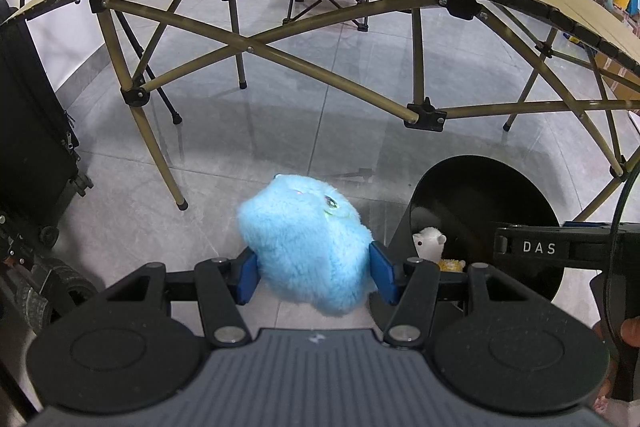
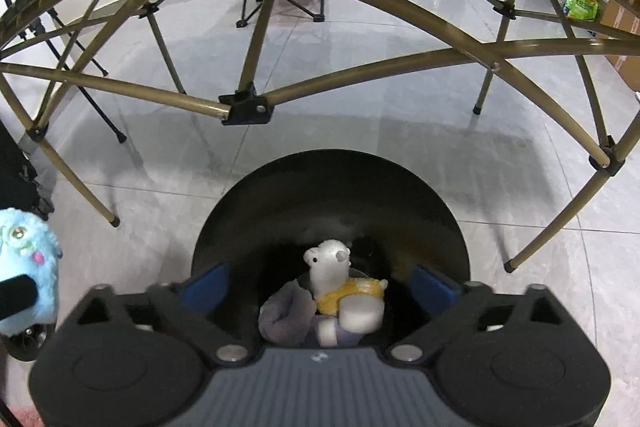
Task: Collect trash
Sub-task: 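Lower the white tape roll into the black bin and open the right tool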
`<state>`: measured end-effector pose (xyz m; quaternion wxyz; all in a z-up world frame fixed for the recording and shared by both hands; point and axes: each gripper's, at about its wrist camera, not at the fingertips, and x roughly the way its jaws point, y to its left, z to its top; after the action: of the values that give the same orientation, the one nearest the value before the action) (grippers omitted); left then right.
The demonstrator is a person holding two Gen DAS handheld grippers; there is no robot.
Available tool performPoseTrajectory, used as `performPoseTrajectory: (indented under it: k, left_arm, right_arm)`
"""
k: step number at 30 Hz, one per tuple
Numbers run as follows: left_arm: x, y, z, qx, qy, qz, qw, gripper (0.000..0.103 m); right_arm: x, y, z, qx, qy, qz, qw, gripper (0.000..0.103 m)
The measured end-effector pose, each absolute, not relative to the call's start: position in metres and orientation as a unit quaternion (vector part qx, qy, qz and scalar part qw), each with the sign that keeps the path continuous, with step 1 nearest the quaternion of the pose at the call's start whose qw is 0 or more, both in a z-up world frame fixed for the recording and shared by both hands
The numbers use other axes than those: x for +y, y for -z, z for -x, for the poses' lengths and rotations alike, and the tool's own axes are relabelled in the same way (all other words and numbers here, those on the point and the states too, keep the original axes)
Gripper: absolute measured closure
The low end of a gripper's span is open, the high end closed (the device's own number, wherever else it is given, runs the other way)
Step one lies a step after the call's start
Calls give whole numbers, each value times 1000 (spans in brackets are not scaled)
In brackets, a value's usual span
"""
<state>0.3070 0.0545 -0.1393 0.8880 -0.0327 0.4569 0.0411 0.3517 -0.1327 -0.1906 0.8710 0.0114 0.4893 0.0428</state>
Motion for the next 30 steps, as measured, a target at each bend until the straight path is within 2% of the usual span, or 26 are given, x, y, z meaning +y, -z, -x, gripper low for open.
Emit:
performPoseTrajectory:
  k: [30]
  left_arm:
    - [28, 125, -309, 438, -32, 23, 898, 46]
  right_arm:
    - [-155, 179, -340, 484, -37, -23, 874, 0]
